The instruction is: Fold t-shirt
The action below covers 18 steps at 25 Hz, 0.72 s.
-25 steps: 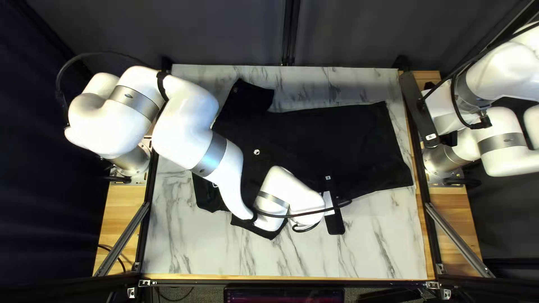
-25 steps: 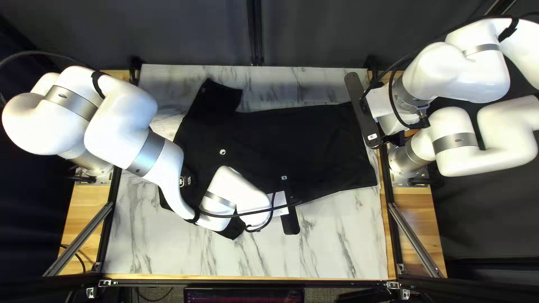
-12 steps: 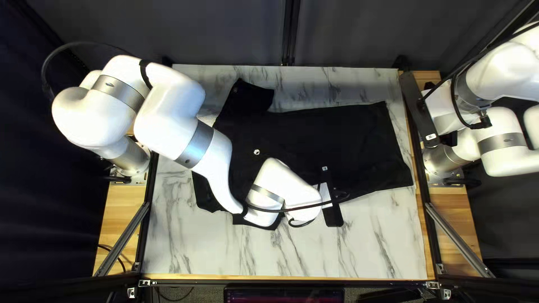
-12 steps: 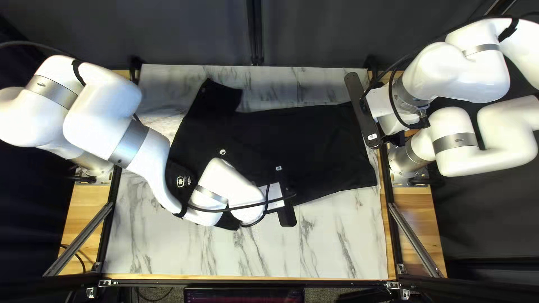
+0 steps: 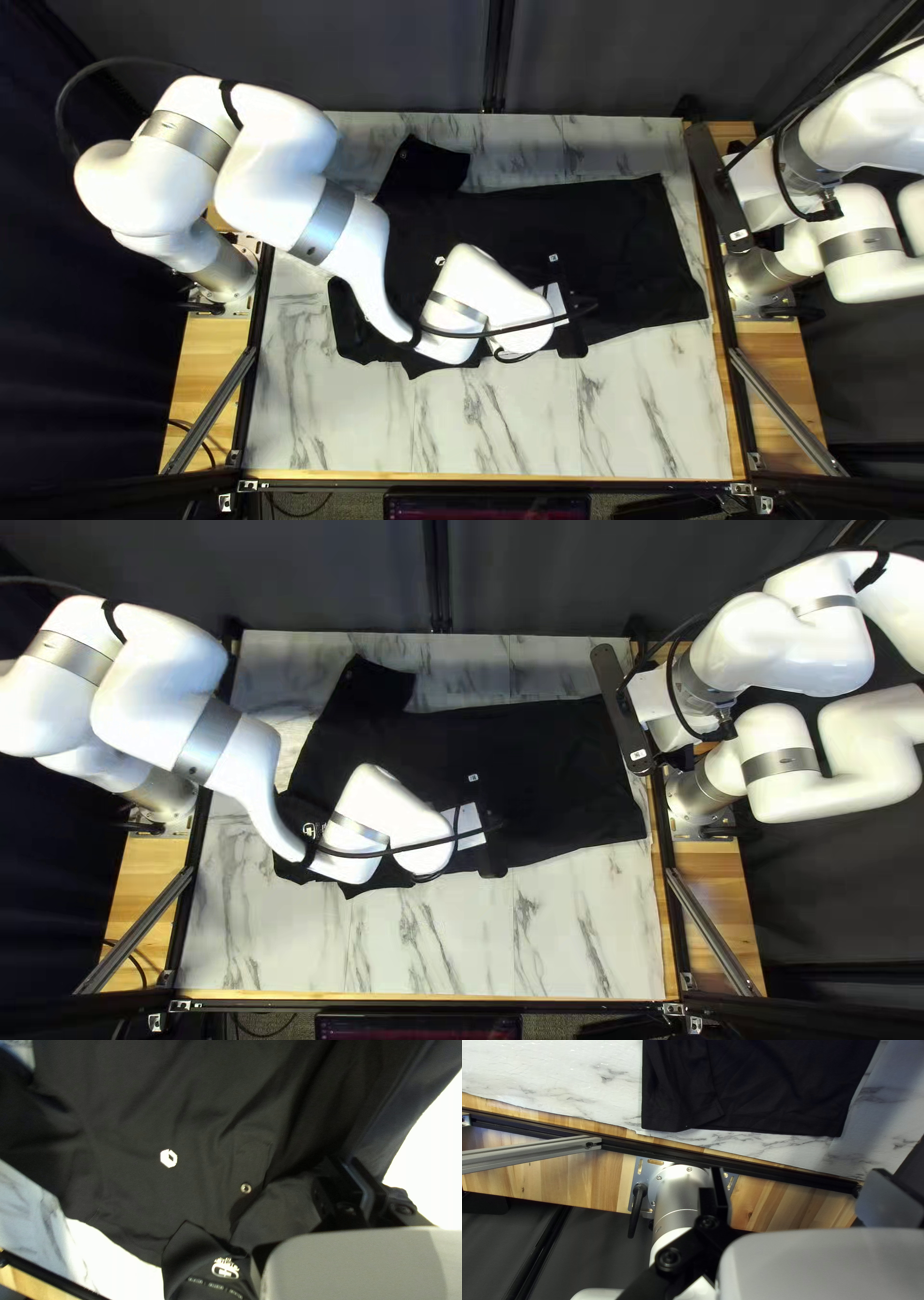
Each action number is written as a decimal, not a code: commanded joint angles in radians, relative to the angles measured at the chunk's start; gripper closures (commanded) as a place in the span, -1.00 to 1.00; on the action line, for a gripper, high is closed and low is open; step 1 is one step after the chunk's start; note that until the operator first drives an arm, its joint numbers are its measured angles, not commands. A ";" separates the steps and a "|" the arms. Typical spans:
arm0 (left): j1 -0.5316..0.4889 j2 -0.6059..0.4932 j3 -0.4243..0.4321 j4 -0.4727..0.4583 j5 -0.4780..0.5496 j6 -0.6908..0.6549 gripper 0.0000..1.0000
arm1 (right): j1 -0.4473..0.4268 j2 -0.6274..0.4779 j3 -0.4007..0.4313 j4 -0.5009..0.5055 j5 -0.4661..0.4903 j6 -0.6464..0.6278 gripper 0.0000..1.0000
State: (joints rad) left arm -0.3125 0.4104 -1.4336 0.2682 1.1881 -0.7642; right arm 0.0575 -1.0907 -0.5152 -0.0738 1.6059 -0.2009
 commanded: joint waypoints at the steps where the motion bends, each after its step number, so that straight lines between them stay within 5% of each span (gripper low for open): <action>1: 0.003 0.002 -0.020 0.011 0.020 0.003 1.00 | 0.000 0.000 0.000 0.000 0.000 0.000 -1.00; 18: 0.056 -0.047 -0.042 0.065 0.122 0.030 1.00 | 0.000 0.000 0.000 0.000 0.000 0.000 -1.00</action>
State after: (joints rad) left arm -0.2611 0.3613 -1.4734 0.3293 1.3068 -0.7340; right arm 0.0575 -1.0907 -0.5152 -0.0738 1.6059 -0.2009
